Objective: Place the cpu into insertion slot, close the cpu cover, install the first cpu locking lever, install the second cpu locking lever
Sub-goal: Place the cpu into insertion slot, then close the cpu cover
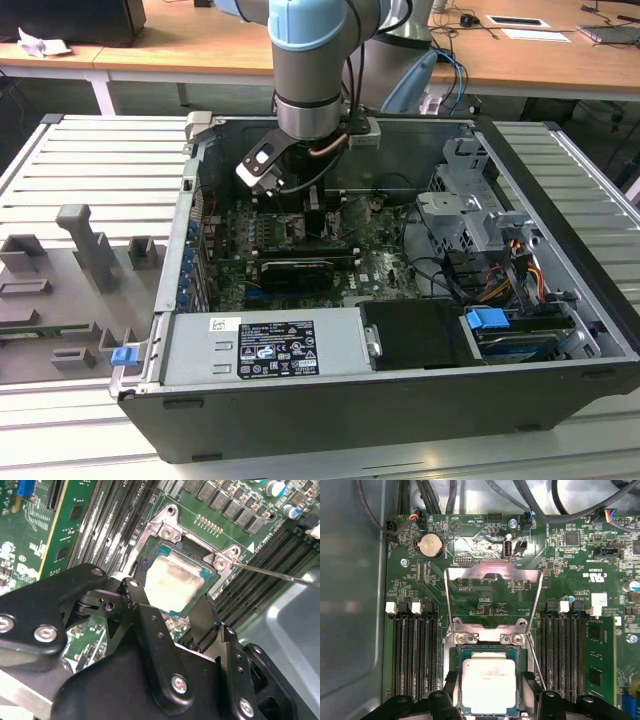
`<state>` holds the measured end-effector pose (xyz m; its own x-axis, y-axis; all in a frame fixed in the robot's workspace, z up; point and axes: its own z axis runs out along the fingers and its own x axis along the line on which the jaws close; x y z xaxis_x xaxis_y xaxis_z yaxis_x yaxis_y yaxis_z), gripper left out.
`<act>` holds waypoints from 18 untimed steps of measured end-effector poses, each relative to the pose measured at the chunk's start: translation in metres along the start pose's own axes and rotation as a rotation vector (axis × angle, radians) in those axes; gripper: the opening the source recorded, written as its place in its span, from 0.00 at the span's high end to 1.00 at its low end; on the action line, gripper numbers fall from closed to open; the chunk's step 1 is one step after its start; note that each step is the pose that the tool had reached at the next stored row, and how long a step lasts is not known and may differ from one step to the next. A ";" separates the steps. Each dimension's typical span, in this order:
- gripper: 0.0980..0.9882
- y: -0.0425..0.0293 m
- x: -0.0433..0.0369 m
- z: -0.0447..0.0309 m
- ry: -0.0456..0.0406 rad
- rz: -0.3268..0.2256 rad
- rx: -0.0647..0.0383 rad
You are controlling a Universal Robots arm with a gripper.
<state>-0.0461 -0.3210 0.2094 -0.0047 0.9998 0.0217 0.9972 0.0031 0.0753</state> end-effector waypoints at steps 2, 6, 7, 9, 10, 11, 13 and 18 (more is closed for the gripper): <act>0.44 0.0002 0.0001 -0.0033 0.0000 0.000 0.000; 0.66 0.0005 0.0001 -0.0056 -0.0007 0.000 0.001; 0.73 0.0006 0.0001 -0.0063 -0.0007 0.000 0.001; 0.86 0.0007 0.0001 -0.0076 -0.0008 0.000 0.001; 0.99 0.0008 0.0002 -0.0085 -0.0007 0.000 0.001; 0.99 0.0009 0.0002 -0.0095 -0.0008 0.000 0.001; 0.99 0.0010 0.0002 -0.0112 -0.0009 0.000 0.001; 0.99 0.0090 0.0002 -0.0136 -0.0011 0.000 0.005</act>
<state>-0.0381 -0.3211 0.2237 -0.0047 0.9998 0.0206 0.9975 0.0032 0.0708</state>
